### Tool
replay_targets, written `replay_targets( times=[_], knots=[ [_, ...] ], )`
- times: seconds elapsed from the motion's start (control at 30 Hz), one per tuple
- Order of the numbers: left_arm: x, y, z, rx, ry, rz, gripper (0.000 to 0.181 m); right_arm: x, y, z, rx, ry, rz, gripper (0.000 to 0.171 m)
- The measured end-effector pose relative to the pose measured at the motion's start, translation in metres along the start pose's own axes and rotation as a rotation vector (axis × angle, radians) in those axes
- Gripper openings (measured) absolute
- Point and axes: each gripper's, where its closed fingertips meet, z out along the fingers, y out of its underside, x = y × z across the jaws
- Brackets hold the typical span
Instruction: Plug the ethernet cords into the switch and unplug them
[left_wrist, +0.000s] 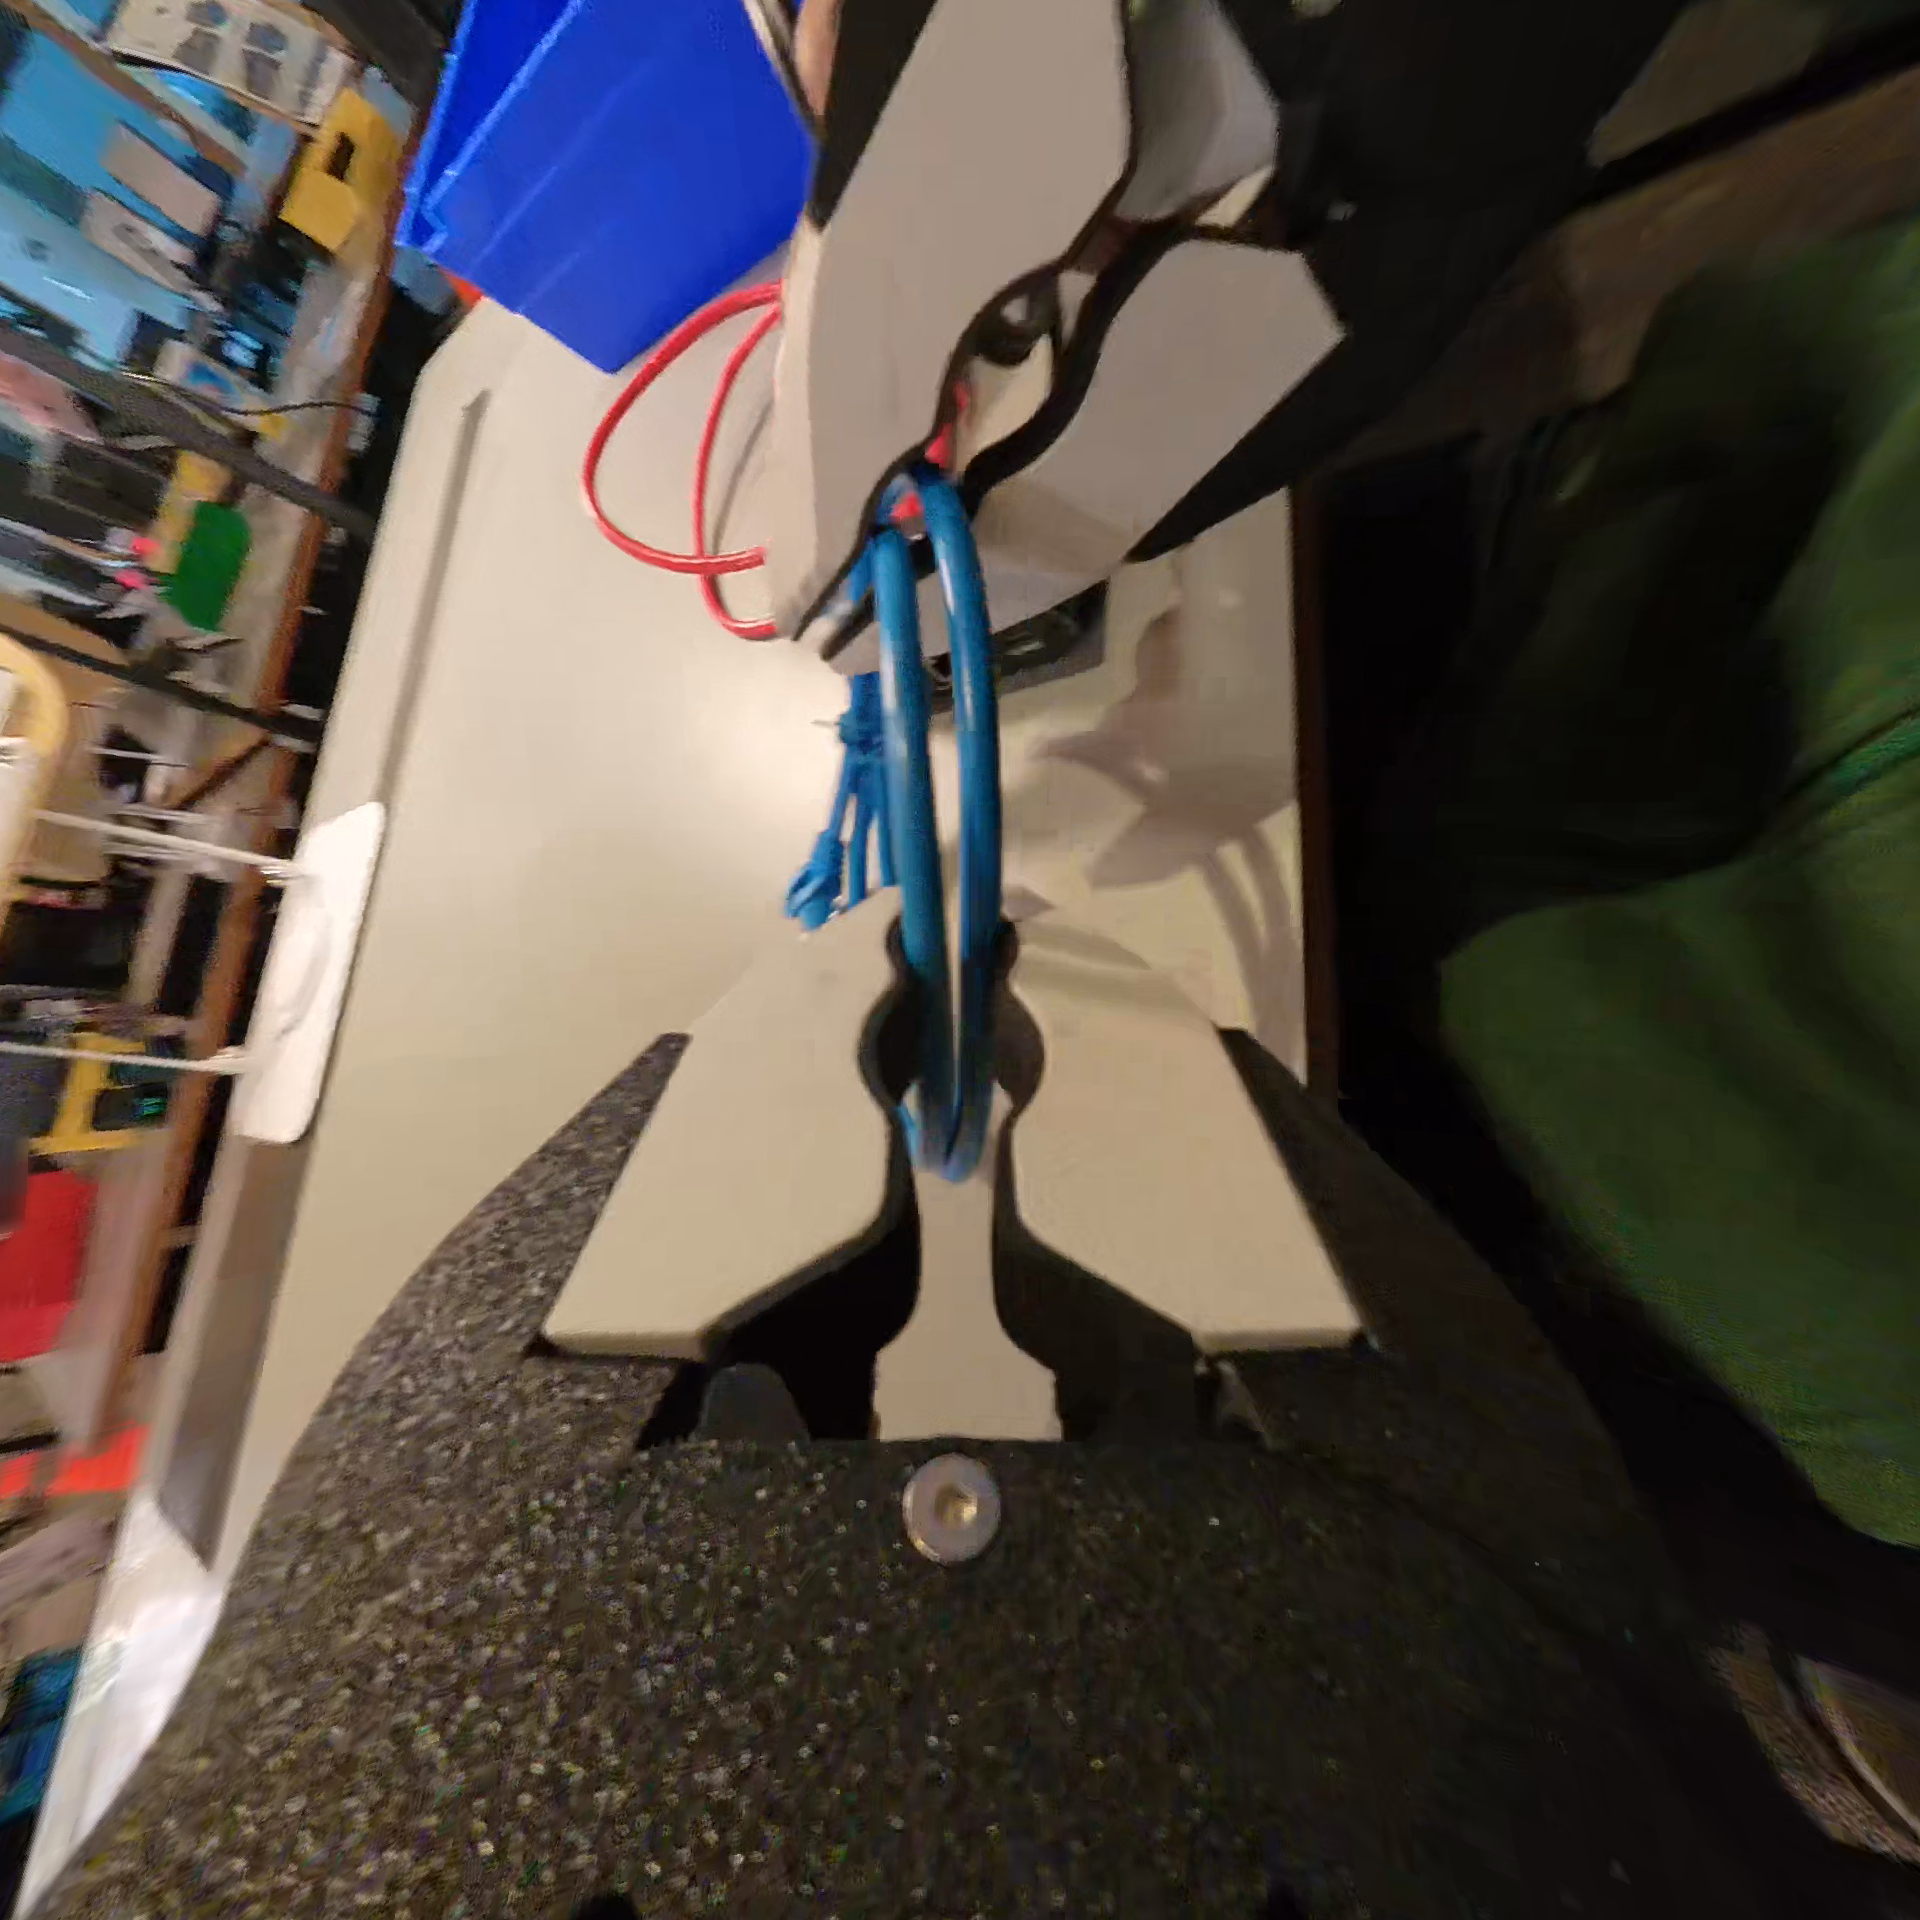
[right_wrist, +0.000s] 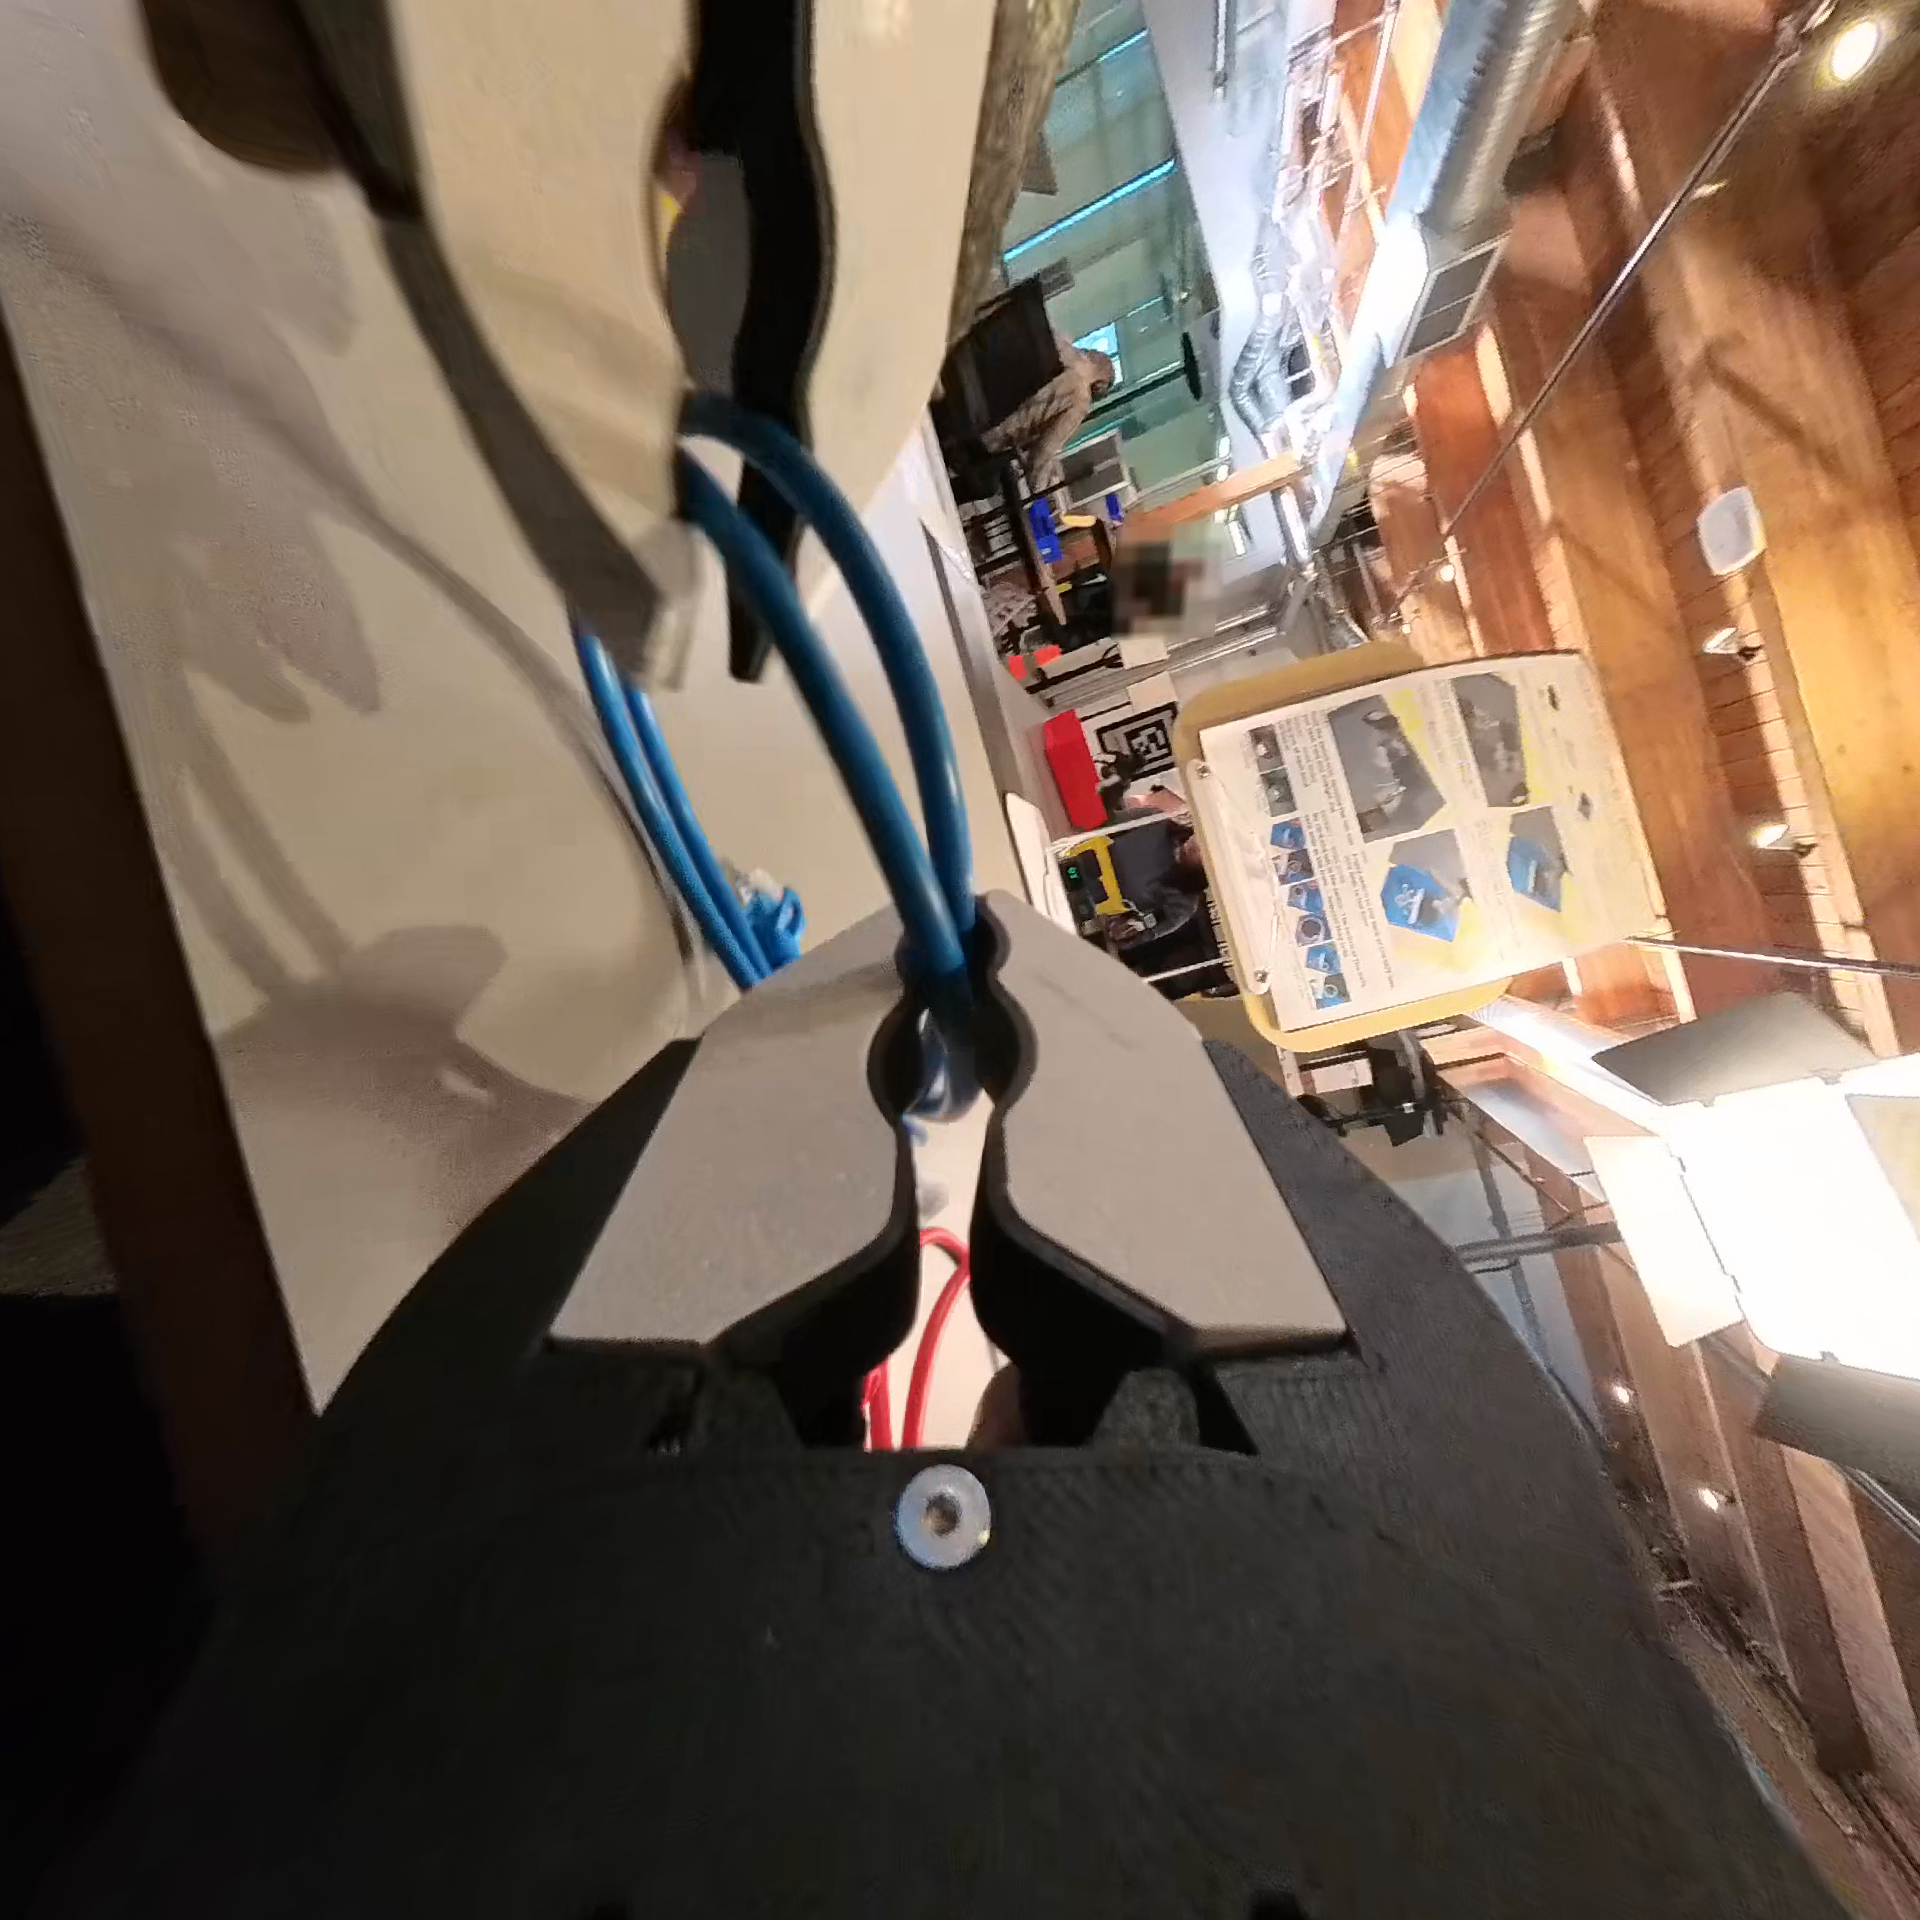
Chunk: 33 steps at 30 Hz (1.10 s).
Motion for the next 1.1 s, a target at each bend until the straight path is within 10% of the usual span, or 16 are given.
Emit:
replay_targets(
  times=[0.43, 0.77, 1.1],
  knots=[
    [-0.058, -0.039, -0.071, 0.569, -0.218, -0.201, 0.001, 0.05, -0.006, -0.026, 0.198, 0.005, 0.324, 0.033],
    [-0.048, -0.068, -0.131, 1.135, 0.048, -0.352, 0.001, 0.048, -0.018, -0.032, 0.323, -0.128, 0.519, 0.05],
    [-0.044, -0.056, -0.098, 1.136, 0.174, -0.476, 0.009, 0.06, -0.036, -0.05, 0.408, -0.042, 0.407, 0.029]
  ],
)
